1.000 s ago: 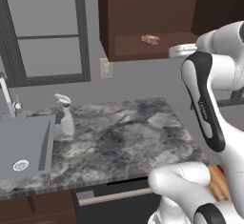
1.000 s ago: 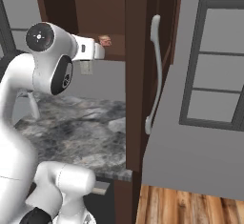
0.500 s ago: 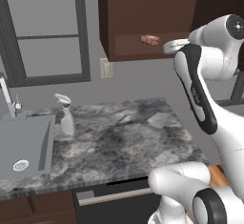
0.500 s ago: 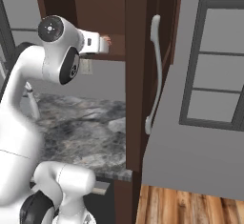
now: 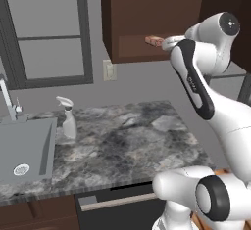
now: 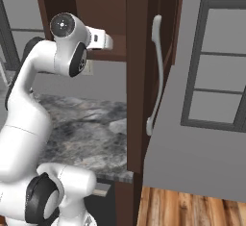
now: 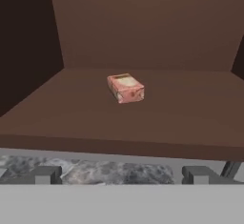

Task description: Locate and retrieve the bar soap and spray from the cabinet. Place them next to the sink.

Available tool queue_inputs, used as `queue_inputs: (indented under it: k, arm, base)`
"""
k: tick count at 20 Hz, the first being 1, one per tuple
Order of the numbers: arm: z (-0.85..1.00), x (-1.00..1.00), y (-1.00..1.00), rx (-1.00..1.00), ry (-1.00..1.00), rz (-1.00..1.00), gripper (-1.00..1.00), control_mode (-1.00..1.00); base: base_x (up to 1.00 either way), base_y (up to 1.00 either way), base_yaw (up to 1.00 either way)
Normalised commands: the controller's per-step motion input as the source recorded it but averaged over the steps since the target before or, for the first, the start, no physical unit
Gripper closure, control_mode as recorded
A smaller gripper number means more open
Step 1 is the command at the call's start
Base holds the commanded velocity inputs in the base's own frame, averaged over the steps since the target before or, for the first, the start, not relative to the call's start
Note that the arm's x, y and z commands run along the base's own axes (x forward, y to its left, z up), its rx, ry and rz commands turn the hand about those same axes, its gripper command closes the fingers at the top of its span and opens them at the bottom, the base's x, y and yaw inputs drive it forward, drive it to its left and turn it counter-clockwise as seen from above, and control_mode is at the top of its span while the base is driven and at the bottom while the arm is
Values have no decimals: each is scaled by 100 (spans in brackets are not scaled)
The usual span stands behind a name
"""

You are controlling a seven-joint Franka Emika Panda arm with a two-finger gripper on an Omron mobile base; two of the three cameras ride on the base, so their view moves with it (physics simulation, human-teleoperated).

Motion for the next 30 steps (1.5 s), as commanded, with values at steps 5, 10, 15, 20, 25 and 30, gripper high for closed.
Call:
queue_inputs:
  k: [5, 10, 15, 20, 25, 30]
  arm:
    - [-1, 34, 0, 0, -2, 2, -100, -100]
    - [0, 21, 0, 0, 0, 2, -100, -100]
    - [0, 29, -1, 0, 2, 4, -100, -100]
    - [0, 33, -7, -1, 1, 5, -100, -100]
    - [0, 31, -8, -3, 3, 5, -100, -100]
    - [0, 28, 0, -2, 3, 3, -100, -100]
  base:
    - [0, 0, 0]
    - [0, 0, 0]
    - [0, 0, 0]
    - [0, 0, 0]
    - [0, 0, 0]
    - [0, 0, 0]
